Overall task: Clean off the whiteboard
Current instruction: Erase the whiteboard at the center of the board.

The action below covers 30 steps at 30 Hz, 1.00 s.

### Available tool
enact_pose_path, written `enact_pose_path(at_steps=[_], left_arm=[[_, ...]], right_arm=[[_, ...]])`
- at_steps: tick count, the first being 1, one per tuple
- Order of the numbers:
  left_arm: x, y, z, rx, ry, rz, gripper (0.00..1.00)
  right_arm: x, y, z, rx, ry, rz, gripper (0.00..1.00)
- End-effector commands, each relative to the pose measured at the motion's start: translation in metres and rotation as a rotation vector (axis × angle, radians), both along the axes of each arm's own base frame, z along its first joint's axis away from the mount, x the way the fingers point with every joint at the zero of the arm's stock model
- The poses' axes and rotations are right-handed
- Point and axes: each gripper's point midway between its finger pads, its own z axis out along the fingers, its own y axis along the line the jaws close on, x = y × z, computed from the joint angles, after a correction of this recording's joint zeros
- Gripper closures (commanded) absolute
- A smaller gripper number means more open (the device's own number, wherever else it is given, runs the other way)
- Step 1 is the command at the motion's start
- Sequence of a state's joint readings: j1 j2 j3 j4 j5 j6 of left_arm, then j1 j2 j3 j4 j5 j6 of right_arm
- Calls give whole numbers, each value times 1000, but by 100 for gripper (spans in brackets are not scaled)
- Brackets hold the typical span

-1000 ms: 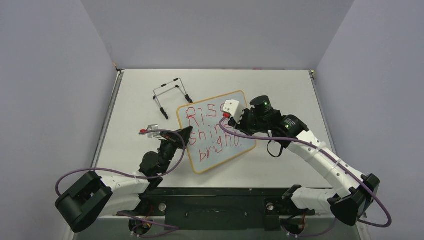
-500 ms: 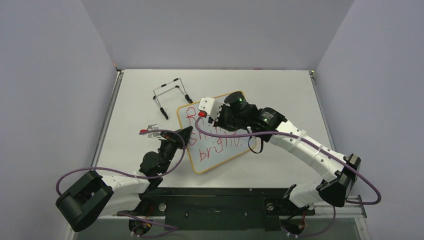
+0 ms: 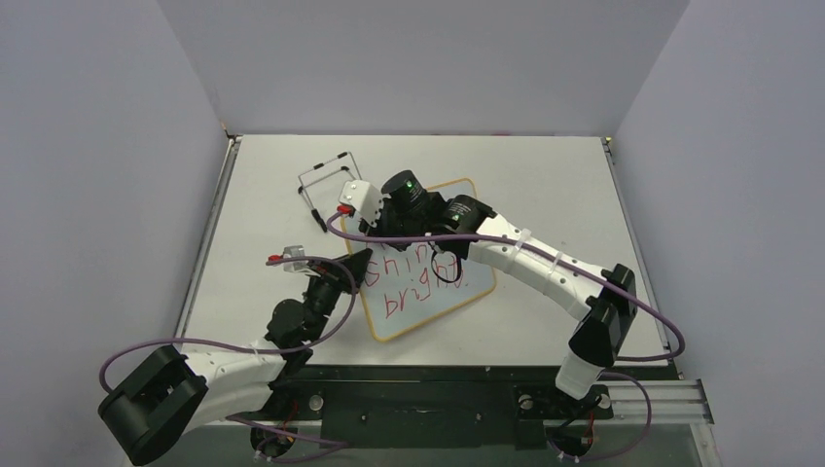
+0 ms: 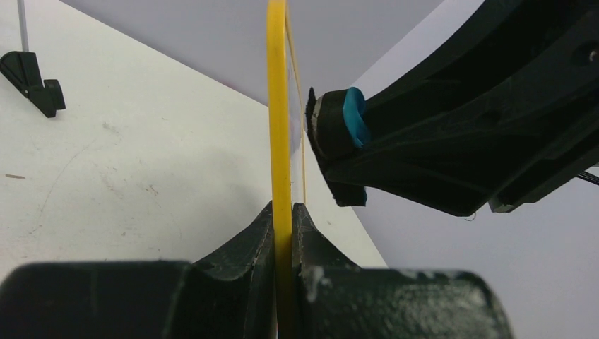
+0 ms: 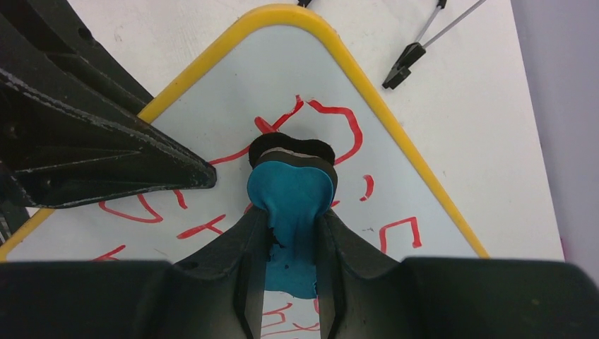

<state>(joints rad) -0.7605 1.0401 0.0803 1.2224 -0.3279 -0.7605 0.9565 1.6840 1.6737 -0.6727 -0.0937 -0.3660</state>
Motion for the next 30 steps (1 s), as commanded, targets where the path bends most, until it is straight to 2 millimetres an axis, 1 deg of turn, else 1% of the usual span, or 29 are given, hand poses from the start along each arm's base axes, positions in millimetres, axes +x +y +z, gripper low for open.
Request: enact_pose_path(at_steps=[1,8,16,22,27,30], left_arm=[[-6,-5,0,82,-51,-32,100],[-7,-11,0,89,-68,-55,100],[-6,-16,2,89,-77,-77,100],[-7,-20,2,91,-77,-92,100],[-6,-21,2,91,-72,-98,100],[-6,-23,2,93,-67,-102,100]], right_arm=[[2,14,29,96,-5,-17,100],[-9,25,11,131,87,4,100],[-7,27,8,171,111,-24,100],[7,21,3,190,111,-87,100],[24,14,5,218,83,-188,100],[30,10,6,221,67,-225,100]])
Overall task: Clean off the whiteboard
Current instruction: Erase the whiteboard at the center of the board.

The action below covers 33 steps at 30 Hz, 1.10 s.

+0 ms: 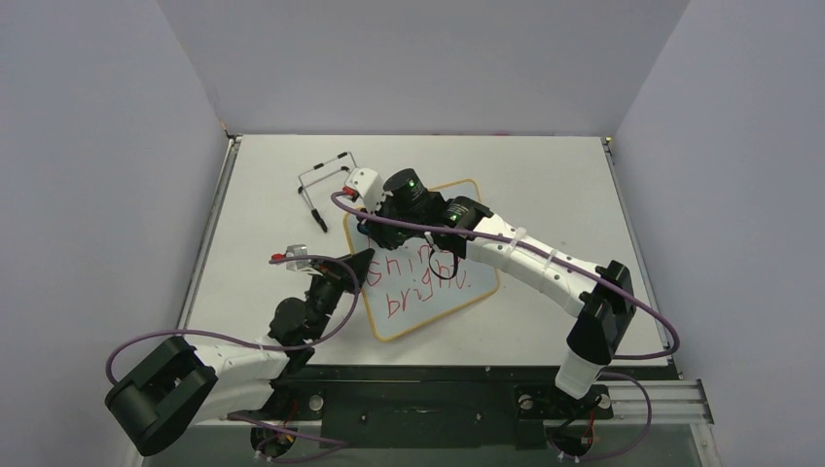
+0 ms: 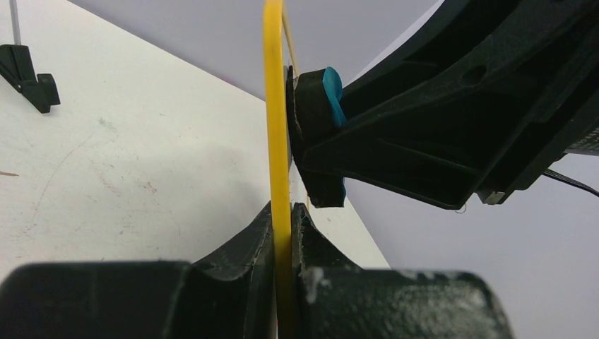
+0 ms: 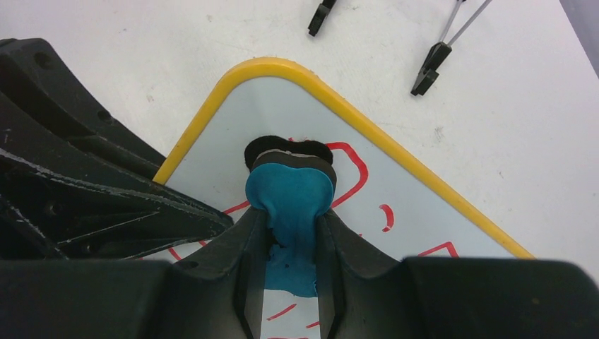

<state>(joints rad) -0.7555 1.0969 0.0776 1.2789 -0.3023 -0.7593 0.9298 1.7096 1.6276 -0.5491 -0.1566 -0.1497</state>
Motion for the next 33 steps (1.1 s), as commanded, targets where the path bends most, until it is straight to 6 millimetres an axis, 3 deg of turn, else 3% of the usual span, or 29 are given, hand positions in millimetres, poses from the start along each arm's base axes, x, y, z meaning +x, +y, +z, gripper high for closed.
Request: enact_pose_path(at_steps=[1,6,11,15,18,22,26,28,31,33], left_arm=[[-7,-18,8,82,-67,-82,100],[-7,-18,8,82,-66,-82,100],[-8,-18,7,83,-62,-84,100],[-7,-19,6,82,-58,-88,100],[-7,-21,4,85,-54,-96,100],[-7,-22,4,85,-52,-99,100],[-8,-22,4,84,-53,-101,100],[-8,-21,5,83,-56,-100,100],[-8,-20,6,85,-61,-98,100],[-9,-20,5,90,-61,-97,100]], right_arm=[[26,-10,16,43,-75,-134,100],[28,-15,16,28,-91,-135,100],[-2,-2,11,20,-39,54,100],[-6,6,13,26,-39,49,100],[13,4,24,55,-75,-76,100],[54,-25,36,87,-116,-332,100],[74,-54,33,92,-109,-394,100],[65,-57,22,72,-71,-267,100],[23,-50,-3,49,37,26,100],[6,-47,-6,47,46,129,100]])
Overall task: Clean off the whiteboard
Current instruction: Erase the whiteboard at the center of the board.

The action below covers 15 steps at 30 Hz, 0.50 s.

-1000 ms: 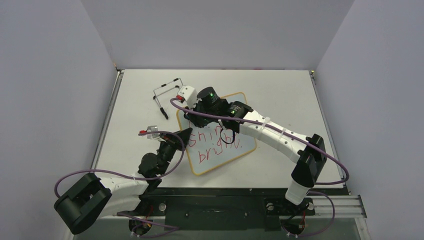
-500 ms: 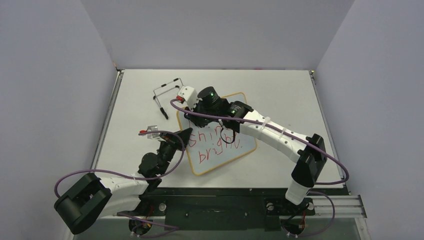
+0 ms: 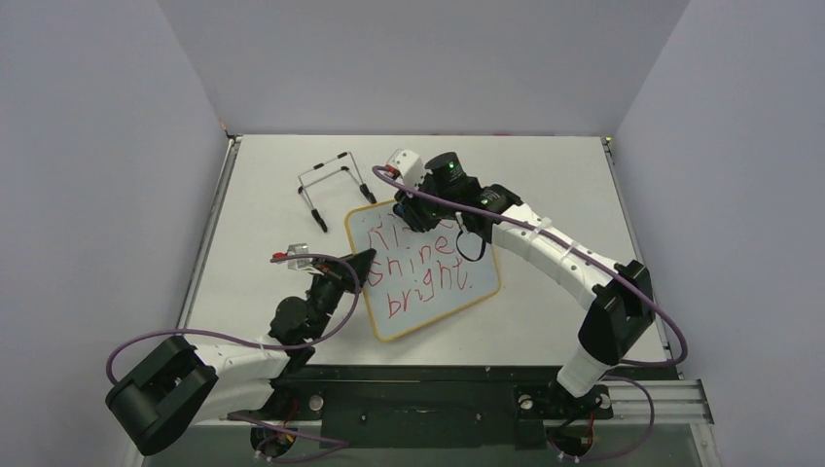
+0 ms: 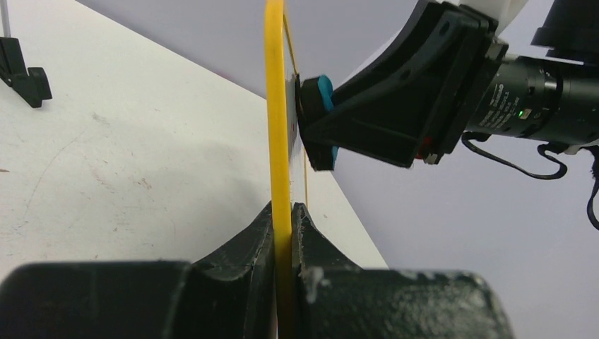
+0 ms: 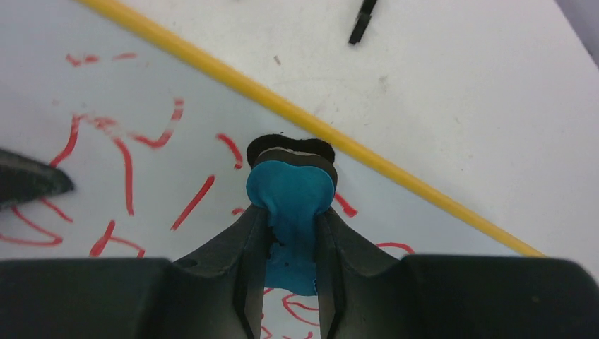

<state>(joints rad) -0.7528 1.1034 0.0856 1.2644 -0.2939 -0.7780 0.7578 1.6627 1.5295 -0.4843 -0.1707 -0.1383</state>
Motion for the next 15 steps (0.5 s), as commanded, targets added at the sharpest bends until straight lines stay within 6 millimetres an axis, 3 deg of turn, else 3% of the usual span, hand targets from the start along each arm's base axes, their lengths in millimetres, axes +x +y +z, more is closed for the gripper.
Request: enact_pose_path(at_steps=[1,10,15], left_arm=[[-10,-17,6,94,-78,-88,100],[-12,-18,3,93,-75,-99,100],[-14,-18,1,92,-75,-108,100]], right_arm=[[-53,13,4,27,30,326,100],[-81,57,-1,-51,-23,388,100],[-60,53,12,-59,-81,259,100]])
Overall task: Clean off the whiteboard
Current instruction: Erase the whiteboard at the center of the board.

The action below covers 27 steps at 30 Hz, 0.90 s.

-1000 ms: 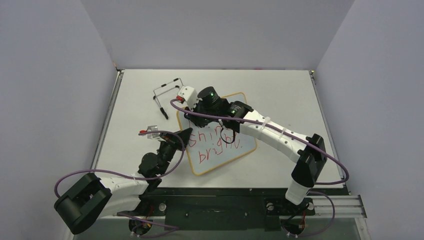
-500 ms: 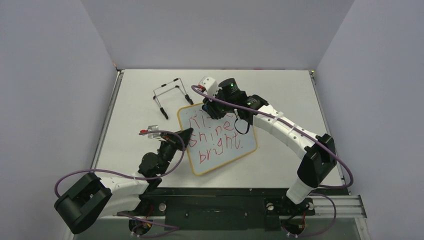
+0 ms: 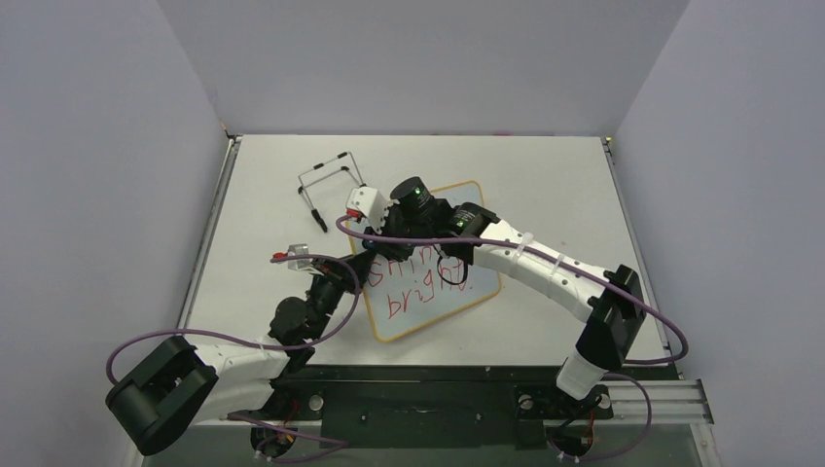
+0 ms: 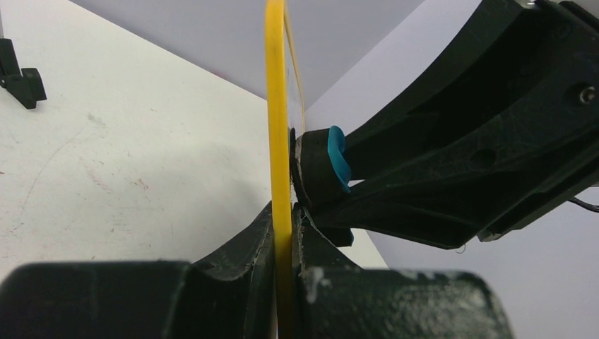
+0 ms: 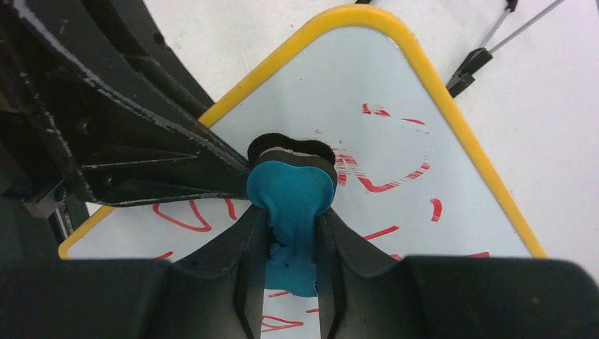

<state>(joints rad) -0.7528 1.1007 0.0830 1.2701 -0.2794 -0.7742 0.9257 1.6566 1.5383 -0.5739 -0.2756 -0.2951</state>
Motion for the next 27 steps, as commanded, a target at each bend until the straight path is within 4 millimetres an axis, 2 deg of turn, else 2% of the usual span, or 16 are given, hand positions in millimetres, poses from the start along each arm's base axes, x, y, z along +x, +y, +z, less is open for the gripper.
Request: enact_pose_path(at_steps=[1,5,7,8,12,16,18,21,23,27], left_arm=[[-12,-17,-1,91,-67,-95,100],[-13,-17,-1,93,-69,-99,100],[-13,-17,-1,92,-70,-101,100],[-13,-17,-1,93,-69,-101,100],[-12,-16,-1,89,-66,-91,100],[-12,-14,-1,84,-62,-84,100],[-12,-14,-2,85,-59,-83,100],[-12,-14,-2,86,-57,-82,100],[-12,-11,-3,79,-55,-75,100],[-13,-14,-2,86,-58,-88,100]], right_arm=[[26,1,22,42,-76,-120,100],[52,-19,26,66,-85,-234,100],[52,-25,21,73,-53,-211,100],[49,-28,13,60,-32,-188,100],[11,-11,-6,19,23,19,100],[-12,14,-7,0,23,87,100],[-16,25,-1,7,8,81,100],[0,33,18,43,-34,-17,100],[19,29,29,71,-49,-116,100],[65,3,32,99,-56,-307,100]])
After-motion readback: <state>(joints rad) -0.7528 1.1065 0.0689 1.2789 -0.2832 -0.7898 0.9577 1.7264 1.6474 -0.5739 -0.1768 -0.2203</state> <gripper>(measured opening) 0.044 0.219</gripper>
